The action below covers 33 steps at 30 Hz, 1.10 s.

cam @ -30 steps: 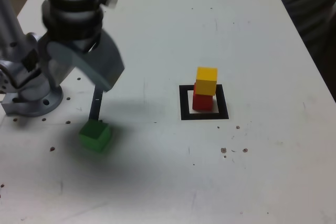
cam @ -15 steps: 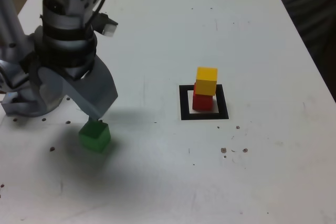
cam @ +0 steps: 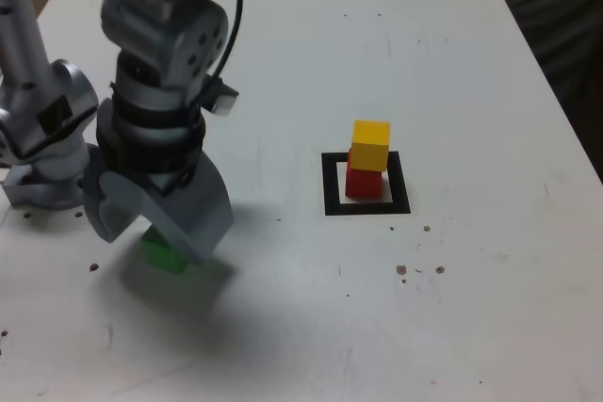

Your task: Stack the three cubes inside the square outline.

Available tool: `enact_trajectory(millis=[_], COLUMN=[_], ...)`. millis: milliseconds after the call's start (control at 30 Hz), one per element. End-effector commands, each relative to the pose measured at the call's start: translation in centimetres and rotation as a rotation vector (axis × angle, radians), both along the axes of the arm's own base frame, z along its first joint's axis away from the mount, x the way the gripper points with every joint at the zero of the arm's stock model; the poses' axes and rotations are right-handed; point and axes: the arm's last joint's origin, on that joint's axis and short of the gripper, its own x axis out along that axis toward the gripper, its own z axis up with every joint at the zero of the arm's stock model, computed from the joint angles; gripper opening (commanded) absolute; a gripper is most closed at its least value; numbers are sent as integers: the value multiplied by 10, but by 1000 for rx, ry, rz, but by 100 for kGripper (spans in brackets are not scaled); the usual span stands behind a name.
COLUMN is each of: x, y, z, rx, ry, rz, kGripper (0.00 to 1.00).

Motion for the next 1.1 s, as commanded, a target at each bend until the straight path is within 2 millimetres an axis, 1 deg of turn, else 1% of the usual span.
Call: enact_trajectory(millis=[0,100,167,233,267,400,467,533,633,1067], x=[2,6,8,10,11,13,14,15,16,16], y=[-2,-3,-3,-3,-3,-2,-2,-1,-2,-2], z=[-6,-11,-13,-15,-16,-17,-18,-18,-18,-18], rx=[-1,-2,-1,-1,-2,-5,-5,-6,-7,-9], ry=[12,26,33,35,32,18,12,6,0,-1], rz=[-6,-5,1,8,12,23,26,27,27,28], kGripper=[96,91,85,75,67,43,34,28,25,25])
